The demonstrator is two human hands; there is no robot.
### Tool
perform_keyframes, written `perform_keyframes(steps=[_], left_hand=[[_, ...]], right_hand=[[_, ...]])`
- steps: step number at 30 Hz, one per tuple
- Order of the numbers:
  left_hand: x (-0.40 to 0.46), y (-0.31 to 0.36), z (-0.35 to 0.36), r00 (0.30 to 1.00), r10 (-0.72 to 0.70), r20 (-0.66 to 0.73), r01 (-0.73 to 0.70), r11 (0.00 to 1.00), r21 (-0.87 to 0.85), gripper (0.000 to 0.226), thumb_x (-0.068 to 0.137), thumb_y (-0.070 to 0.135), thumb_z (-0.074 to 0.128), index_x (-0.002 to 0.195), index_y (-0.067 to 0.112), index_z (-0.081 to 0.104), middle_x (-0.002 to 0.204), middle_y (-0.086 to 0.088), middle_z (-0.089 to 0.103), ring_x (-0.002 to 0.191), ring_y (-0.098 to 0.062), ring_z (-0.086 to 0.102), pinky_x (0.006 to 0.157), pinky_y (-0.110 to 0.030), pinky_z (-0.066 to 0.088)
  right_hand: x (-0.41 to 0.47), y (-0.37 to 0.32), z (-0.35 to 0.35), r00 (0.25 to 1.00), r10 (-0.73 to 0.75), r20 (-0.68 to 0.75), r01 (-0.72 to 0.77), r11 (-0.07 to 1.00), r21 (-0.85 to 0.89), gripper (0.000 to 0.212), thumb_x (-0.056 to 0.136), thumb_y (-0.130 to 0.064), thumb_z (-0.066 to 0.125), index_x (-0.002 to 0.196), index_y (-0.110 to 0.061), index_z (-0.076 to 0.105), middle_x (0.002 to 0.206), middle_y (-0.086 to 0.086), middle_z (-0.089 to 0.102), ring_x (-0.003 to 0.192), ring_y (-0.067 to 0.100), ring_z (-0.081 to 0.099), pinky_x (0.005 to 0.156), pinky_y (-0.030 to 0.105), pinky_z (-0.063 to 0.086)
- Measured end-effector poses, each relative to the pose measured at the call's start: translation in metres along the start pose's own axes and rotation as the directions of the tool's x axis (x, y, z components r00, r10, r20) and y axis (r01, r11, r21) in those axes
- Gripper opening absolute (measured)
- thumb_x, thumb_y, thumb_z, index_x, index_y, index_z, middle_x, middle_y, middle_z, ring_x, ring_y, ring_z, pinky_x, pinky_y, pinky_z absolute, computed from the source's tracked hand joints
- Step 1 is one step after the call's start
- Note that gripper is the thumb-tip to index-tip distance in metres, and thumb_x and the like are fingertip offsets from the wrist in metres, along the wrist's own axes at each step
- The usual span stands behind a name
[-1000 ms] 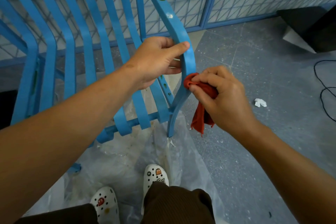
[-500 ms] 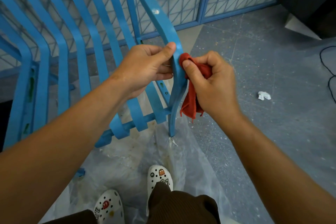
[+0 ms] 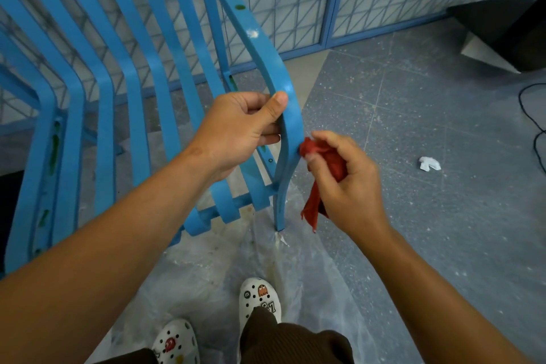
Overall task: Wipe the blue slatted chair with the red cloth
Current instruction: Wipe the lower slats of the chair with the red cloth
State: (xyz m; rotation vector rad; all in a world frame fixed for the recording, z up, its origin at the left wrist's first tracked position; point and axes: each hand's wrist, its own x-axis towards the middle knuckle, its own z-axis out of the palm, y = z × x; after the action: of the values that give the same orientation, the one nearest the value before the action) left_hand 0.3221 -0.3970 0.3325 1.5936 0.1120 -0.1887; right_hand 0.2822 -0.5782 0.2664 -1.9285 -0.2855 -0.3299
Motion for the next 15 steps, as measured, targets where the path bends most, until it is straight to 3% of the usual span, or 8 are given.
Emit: perform_keyframes(steps=[3, 7, 12, 15], left_hand=[[0.0, 0.002, 0.0, 1.0, -0.01, 0.0, 0.01, 1.0, -0.005, 0.023, 0.098, 0.03, 0.062, 0.101, 0.011, 0.073, 0.092, -0.005, 0.08, 0.087, -0.018, 0.077, 0.075, -0.024, 0.059], [0.0, 0.003, -0.003, 0.998, -0.04, 0.039, 0.043, 0.997, -0.065, 0.022, 0.095, 0.031, 0.063, 0.095, 0.011, 0.073, 0.09, -0.005, 0.079, 0.086, -0.017, 0.077, 0.073, -0.023, 0.059], [0.002, 0.003, -0.005, 0.998, -0.042, 0.052, 0.045, 0.997, -0.061, 0.026, 0.097, 0.03, 0.062, 0.104, 0.007, 0.071, 0.098, -0.008, 0.079, 0.091, -0.022, 0.077, 0.079, -0.029, 0.062], [0.001, 0.003, -0.004, 0.998, -0.04, 0.041, 0.042, 0.998, -0.044, 0.024, 0.097, 0.031, 0.062, 0.102, 0.01, 0.071, 0.096, -0.005, 0.08, 0.09, -0.02, 0.077, 0.076, -0.027, 0.061]], right_hand=[[0.021, -0.027, -0.006, 0.986, -0.136, -0.1, 0.135, 0.991, -0.009, 0.012, 0.094, -0.009, 0.071, 0.105, -0.009, 0.076, 0.098, 0.002, 0.069, 0.093, 0.012, 0.066, 0.085, 0.027, 0.053], [0.027, -0.03, 0.014, 0.977, -0.143, -0.161, 0.135, 0.989, -0.061, 0.007, 0.088, -0.015, 0.078, 0.09, -0.009, 0.075, 0.092, 0.006, 0.063, 0.087, 0.008, 0.061, 0.08, 0.017, 0.048], [0.01, -0.006, 0.032, 0.964, -0.107, -0.242, 0.111, 0.994, 0.0, 0.013, 0.086, -0.007, 0.079, 0.082, -0.006, 0.067, 0.089, 0.01, 0.059, 0.086, 0.011, 0.06, 0.079, 0.018, 0.046], [-0.001, 0.009, 0.035, 0.972, -0.096, -0.215, 0.101, 0.995, 0.012, 0.015, 0.085, -0.007, 0.079, 0.08, -0.003, 0.066, 0.09, 0.01, 0.06, 0.086, 0.011, 0.061, 0.076, 0.023, 0.049]])
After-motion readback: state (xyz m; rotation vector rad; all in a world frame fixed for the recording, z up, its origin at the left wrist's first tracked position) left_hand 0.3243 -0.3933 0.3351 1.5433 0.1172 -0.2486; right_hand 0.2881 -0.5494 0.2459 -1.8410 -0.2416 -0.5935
